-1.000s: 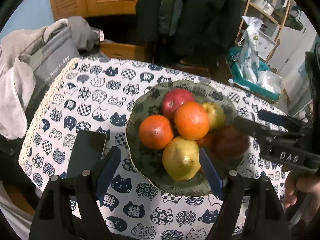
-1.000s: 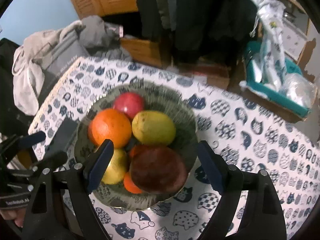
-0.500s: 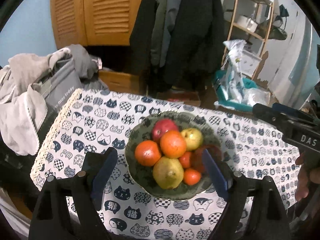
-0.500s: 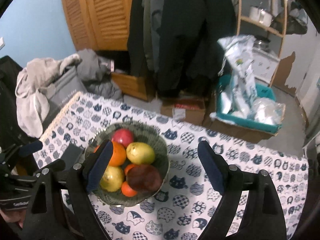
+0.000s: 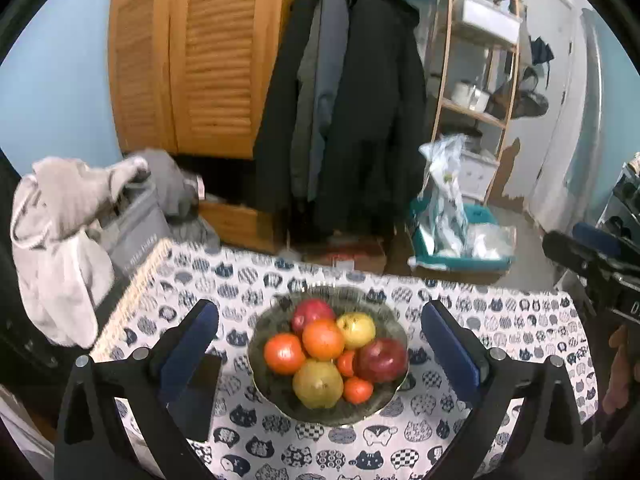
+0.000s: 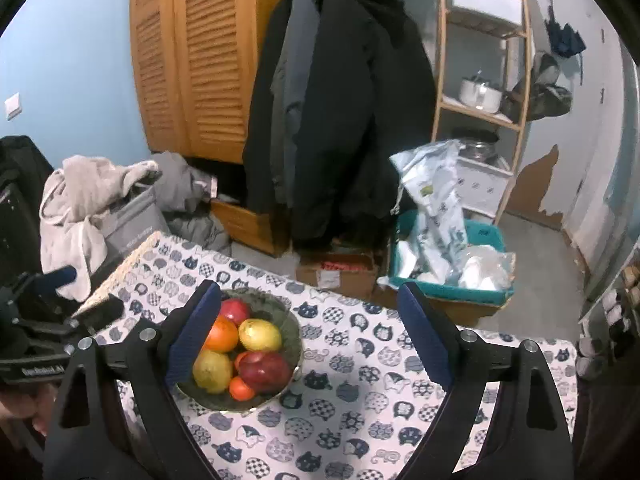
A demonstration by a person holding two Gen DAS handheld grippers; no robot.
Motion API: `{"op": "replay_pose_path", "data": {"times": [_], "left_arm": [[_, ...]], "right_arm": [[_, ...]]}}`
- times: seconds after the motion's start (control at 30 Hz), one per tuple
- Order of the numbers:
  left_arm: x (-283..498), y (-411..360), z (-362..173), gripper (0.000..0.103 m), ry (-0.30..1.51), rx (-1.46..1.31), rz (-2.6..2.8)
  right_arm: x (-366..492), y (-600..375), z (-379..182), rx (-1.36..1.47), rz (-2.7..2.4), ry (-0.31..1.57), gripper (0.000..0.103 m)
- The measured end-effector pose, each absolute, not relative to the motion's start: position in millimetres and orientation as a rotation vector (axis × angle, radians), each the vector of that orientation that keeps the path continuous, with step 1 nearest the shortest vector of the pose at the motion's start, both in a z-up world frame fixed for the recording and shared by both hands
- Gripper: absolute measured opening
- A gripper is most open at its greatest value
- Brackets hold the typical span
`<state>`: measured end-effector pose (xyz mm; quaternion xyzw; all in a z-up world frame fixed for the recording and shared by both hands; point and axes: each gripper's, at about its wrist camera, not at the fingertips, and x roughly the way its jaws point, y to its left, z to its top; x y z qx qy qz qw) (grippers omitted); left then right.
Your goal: Organize fruits
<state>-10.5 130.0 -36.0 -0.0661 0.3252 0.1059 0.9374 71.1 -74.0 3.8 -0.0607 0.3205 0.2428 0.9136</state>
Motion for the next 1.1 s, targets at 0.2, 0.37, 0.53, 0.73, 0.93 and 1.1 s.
{"op": "replay_pose_path", "data": {"times": [0.2, 0.37, 0.53, 0.73, 0.93, 1.1], "left_arm": [[-25, 123, -12, 0.102, 0.59, -0.122, 0.214], [-33, 118, -1, 0.102, 0.556, -0.107, 0.228], [-39, 111, 8, 0.102, 0.523, -0.097, 0.232], [-44, 102, 17, 0.102, 0.491, -0.081, 0.234], [-44, 93, 21, 0.102, 0.48, -0.058, 0.234], [-42, 90, 21, 0.102, 0.485, -0.063, 0.23]], "right_arm": [[55, -96, 17, -0.114, 0.472, 0.624, 0.089], [39, -116, 25, -0.116, 0.457, 0.598, 0.089], [27, -131, 33, -0.11, 0.436, 0.553, 0.089], [27, -150, 33, -0.086, 0.401, 0.538, 0.089], [28, -160, 29, -0.076, 0.384, 0.545, 0.089], [29, -165, 27, -0.07, 0.382, 0.555, 0.089]]}}
